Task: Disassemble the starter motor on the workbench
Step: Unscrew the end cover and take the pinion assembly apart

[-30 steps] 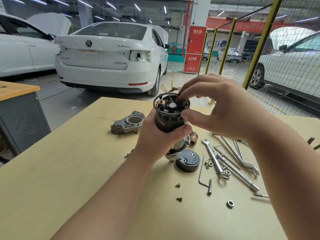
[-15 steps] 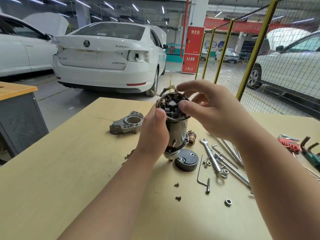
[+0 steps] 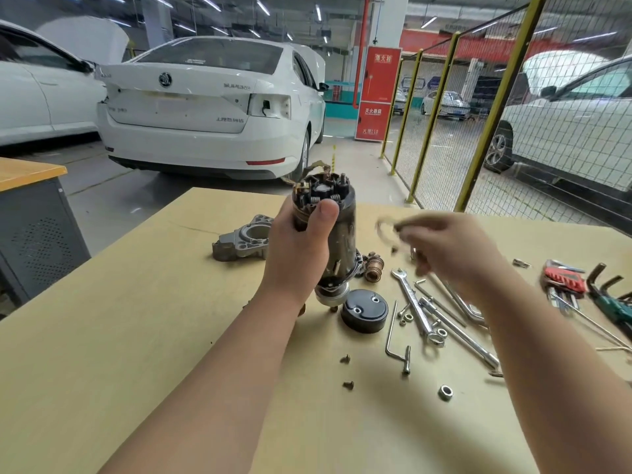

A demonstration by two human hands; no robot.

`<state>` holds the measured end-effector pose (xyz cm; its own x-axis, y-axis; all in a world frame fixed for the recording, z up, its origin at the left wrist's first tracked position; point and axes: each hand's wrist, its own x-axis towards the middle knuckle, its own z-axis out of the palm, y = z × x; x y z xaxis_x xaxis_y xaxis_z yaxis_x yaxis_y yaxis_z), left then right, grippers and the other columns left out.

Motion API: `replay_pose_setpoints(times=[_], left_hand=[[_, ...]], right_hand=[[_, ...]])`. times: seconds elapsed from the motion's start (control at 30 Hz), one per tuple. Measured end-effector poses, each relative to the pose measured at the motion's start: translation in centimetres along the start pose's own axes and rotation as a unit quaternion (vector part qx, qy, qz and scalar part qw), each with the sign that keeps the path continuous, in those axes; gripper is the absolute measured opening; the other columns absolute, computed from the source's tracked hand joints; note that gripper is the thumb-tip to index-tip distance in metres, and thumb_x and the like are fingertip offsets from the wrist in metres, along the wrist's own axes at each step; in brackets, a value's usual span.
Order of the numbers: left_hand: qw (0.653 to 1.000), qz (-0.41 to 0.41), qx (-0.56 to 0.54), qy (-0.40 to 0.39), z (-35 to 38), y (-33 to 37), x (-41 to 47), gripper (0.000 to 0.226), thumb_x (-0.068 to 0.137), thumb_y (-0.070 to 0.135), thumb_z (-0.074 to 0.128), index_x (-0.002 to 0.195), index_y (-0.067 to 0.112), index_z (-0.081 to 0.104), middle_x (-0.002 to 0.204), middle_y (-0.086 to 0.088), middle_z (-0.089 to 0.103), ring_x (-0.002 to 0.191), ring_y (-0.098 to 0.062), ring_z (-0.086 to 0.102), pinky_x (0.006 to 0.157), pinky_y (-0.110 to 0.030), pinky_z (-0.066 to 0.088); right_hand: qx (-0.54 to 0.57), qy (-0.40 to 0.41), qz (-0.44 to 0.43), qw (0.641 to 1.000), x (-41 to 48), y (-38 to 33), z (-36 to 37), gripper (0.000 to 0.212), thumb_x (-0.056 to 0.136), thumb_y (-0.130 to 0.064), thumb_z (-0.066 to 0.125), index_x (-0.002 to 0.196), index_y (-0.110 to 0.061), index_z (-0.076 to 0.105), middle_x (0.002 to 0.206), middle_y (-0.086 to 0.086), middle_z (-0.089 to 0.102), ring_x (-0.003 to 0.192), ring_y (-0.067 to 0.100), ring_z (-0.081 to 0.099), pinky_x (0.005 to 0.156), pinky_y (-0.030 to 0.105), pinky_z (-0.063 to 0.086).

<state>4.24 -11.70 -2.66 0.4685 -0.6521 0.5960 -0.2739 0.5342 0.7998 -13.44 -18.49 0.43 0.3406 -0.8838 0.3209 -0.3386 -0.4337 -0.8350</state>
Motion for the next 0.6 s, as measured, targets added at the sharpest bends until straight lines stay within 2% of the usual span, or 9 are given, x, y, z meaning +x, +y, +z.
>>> replay_pose_setpoints(times=[0.07,0.1,0.17,0.23,0.33,0.4,0.43,0.5,0.6], left_hand=[[0.998,-0.037,-0.05,0.02,-0.3,-0.4,0.2,0.072,0.056,0.087,0.057,0.087,0.022,0.058,0.078,0.006,0.064,0.079,-0.014,0.065,0.074,-0.034,0.056],[0.994,-0.062,-0.086,0.034,-0.5,-0.4,0.3,0.067,0.057,0.079,0.065,0.091,0.022,0.059,0.088,-0.005,0.067,0.091,-0.026,0.067,0.083,-0.047,0.056],[0.977,-0.124,-0.159,0.076,-0.9,-0.7,0.7,0.064,0.053,0.069,0.074,0.095,0.022,0.061,0.1,-0.016,0.066,0.102,-0.043,0.063,0.089,-0.059,0.051],[0.947,-0.194,-0.216,0.135,-1.5,-1.0,0.9,0.066,0.053,0.069,0.074,0.097,0.02,0.063,0.1,-0.014,0.068,0.102,-0.042,0.064,0.086,-0.057,0.053],[0.897,-0.277,-0.295,0.175,-2.3,-2.0,1.2,0.062,0.072,0.074,0.058,0.101,0.019,0.066,0.086,-0.005,0.074,0.086,-0.026,0.071,0.066,-0.04,0.059],[0.867,-0.294,-0.353,0.195,-2.7,-2.6,1.4,0.067,0.077,0.075,0.051,0.109,0.019,0.066,0.095,-0.009,0.073,0.085,-0.025,0.072,0.072,-0.042,0.059],[0.859,-0.294,-0.368,0.202,-2.9,-2.8,1.4,0.069,0.077,0.076,0.05,0.112,0.019,0.066,0.102,-0.012,0.071,0.088,-0.027,0.072,0.077,-0.045,0.058],[0.857,-0.292,-0.377,0.194,-3.3,-2.9,1.4,0.073,0.075,0.078,0.051,0.117,0.019,0.065,0.107,-0.014,0.07,0.089,-0.029,0.072,0.079,-0.047,0.057],[0.866,-0.298,-0.373,0.146,-3.4,-2.8,1.2,0.069,0.072,0.072,0.06,0.111,0.015,0.065,0.087,-0.01,0.073,0.077,-0.025,0.073,0.066,-0.041,0.058]], right_hand=[[-0.126,-0.09,0.05,0.987,-0.5,2.8,1.1,0.015,0.087,-0.016,0.063,0.098,-0.016,0.073,0.057,0.009,0.066,0.04,0.009,0.055,0.043,0.014,0.042],[-0.157,-0.116,0.057,0.979,-0.6,3.6,1.7,0.019,0.088,-0.02,0.062,0.105,-0.017,0.071,0.064,0.006,0.069,0.045,0.008,0.058,0.045,0.013,0.042],[-0.222,-0.106,0.014,0.969,-0.5,4.0,2.5,0.034,0.089,-0.034,0.06,0.121,-0.022,0.062,0.096,0.0,0.07,0.069,0.007,0.062,0.064,0.017,0.045],[-0.192,-0.097,-0.046,0.976,-0.4,3.1,3.0,0.058,0.081,-0.053,0.058,0.132,-0.027,0.05,0.117,-0.007,0.06,0.09,0.002,0.059,0.077,0.021,0.044],[-0.079,-0.173,-0.076,0.979,-0.9,0.7,5.3,0.095,0.061,-0.072,0.06,0.142,-0.031,0.033,0.13,-0.013,0.049,0.11,0.002,0.052,0.088,0.021,0.043],[-0.103,-0.188,-0.096,0.972,-1.4,-0.3,7.4,0.106,0.054,-0.073,0.063,0.144,-0.033,0.025,0.136,-0.012,0.043,0.117,0.005,0.048,0.093,0.023,0.04],[-0.124,-0.177,-0.11,0.97,-1.6,-0.5,8.3,0.107,0.053,-0.072,0.064,0.144,-0.034,0.023,0.137,-0.012,0.043,0.115,0.004,0.048,0.091,0.023,0.039],[-0.168,-0.142,-0.124,0.968,-1.5,-0.7,9.3,0.103,0.055,-0.07,0.065,0.142,-0.036,0.021,0.136,-0.011,0.046,0.1,0.002,0.05,0.081,0.024,0.04],[-0.22,-0.123,-0.112,0.961,-1.2,-0.3,9.7,0.1,0.062,-0.06,0.07,0.142,-0.036,0.015,0.132,-0.008,0.053,0.089,0.007,0.051,0.069,0.024,0.039]])
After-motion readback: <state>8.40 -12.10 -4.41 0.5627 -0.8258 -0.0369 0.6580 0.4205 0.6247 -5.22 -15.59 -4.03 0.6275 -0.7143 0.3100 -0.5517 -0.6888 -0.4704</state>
